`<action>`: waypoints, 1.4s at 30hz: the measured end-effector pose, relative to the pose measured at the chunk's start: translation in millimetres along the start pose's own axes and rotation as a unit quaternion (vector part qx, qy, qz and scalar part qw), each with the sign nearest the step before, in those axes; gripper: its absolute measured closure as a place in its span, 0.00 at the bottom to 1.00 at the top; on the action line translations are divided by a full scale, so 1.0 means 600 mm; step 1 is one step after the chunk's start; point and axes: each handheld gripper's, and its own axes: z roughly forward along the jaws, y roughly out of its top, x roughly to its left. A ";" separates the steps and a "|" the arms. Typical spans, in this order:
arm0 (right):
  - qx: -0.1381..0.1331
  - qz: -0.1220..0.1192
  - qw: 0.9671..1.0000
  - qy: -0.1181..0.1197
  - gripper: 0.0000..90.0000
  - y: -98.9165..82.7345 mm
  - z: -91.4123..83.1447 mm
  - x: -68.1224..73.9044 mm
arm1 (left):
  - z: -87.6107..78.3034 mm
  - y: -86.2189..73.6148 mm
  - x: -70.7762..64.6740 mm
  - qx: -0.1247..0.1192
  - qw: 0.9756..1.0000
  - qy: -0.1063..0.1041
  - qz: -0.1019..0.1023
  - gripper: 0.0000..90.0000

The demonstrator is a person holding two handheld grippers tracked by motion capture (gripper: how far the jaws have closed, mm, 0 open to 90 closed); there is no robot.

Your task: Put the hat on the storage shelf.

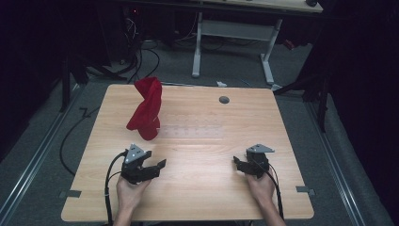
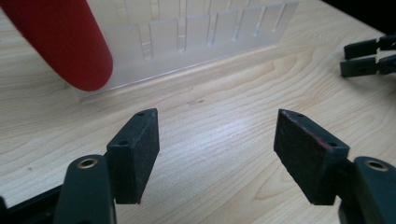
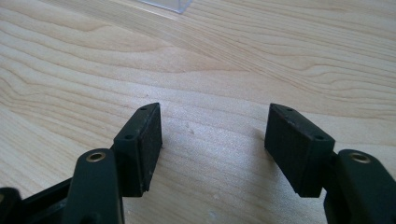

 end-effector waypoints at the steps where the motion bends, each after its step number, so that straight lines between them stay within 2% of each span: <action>1: 0.000 -0.001 1.000 0.000 0.41 0.000 0.000 0.000 | 0.001 -0.001 0.000 0.000 1.000 -0.001 0.000 0.33; 4: 0.000 0.000 1.000 0.001 0.41 0.000 0.000 0.000 | 0.002 -0.003 0.002 -0.011 1.000 -0.006 -0.013 0.33; 6: 0.000 -0.001 1.000 0.001 0.41 0.000 0.000 0.000 | 0.008 -0.008 0.005 -0.005 1.000 -0.001 -0.013 0.33; 14: 0.000 0.000 1.000 0.001 0.41 0.000 0.000 0.000 | 0.036 -0.032 0.005 0.007 1.000 0.006 0.006 0.32; 18: 0.000 -0.001 1.000 0.001 0.41 0.000 0.000 0.000 | 0.053 -0.044 0.008 0.016 0.999 0.019 0.021 0.32; 21: 0.000 -0.001 1.000 0.001 0.41 0.000 0.000 0.000 | 0.060 -0.048 0.009 0.015 0.999 0.022 0.019 0.33; 29: 0.000 -0.001 1.000 0.000 0.41 0.000 0.000 0.001 | 0.071 -0.058 0.015 0.004 0.999 0.029 0.028 0.33; 32: -0.001 -0.001 1.000 0.000 0.41 0.000 0.000 0.000 | 0.074 -0.064 0.017 0.009 0.999 0.038 0.035 0.33; 36: 0.000 -0.001 1.000 0.000 0.41 0.000 0.000 0.000 | 0.082 -0.074 0.018 0.018 0.997 0.058 0.057 0.33; 39: 0.000 -0.002 1.000 0.001 0.41 0.000 0.000 0.000 | 0.085 -0.076 0.015 0.020 0.996 0.059 0.058 0.33; 42: 0.000 -0.002 1.000 0.001 0.41 0.000 0.000 0.000 | 0.090 -0.082 0.014 0.045 0.995 0.067 0.065 0.32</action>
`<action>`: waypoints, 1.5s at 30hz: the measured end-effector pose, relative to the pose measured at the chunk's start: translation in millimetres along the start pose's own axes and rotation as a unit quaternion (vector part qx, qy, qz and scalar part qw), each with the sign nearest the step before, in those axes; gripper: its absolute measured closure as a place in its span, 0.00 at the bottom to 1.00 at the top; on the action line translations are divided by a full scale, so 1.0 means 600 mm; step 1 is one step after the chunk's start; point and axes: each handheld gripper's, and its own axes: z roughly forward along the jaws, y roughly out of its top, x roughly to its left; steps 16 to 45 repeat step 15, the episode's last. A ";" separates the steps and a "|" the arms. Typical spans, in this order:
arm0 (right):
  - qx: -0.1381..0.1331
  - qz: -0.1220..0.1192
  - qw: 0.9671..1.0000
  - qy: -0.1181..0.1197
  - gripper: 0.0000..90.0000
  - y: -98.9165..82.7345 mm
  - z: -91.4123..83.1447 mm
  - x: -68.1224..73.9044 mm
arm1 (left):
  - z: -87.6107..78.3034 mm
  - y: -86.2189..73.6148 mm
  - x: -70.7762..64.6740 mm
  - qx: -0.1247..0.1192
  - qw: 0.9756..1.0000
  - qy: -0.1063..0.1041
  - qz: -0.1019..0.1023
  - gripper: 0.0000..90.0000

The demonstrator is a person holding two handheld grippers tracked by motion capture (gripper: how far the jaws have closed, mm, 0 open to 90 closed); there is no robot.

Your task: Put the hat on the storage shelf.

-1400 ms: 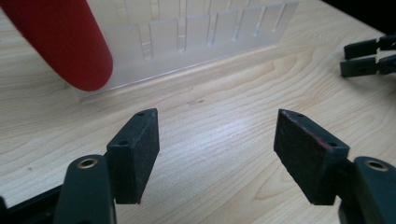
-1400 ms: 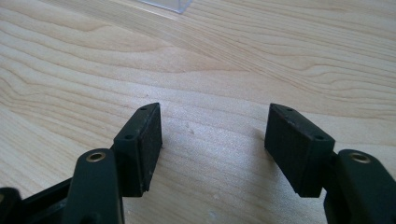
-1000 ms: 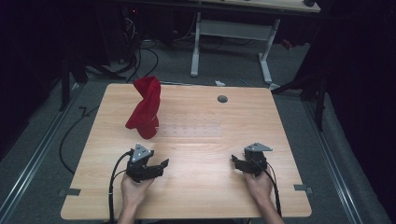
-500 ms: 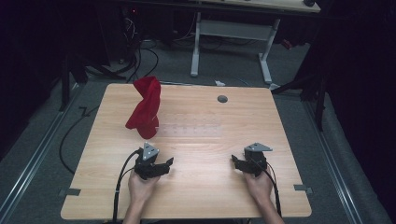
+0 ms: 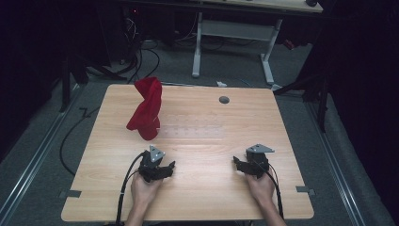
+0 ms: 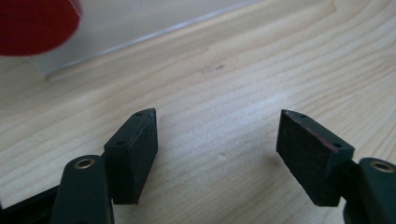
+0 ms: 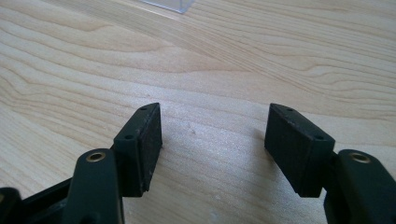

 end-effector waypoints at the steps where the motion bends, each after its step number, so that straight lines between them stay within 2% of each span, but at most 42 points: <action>1: 0.000 0.001 1.000 0.000 0.41 0.000 0.000 0.000 | 0.000 0.000 0.000 0.001 1.000 -0.001 -0.001 0.30; 45: 0.000 -0.001 1.000 0.003 0.41 0.000 0.000 0.000 | 0.000 0.001 0.001 0.001 1.000 -0.002 -0.006 0.31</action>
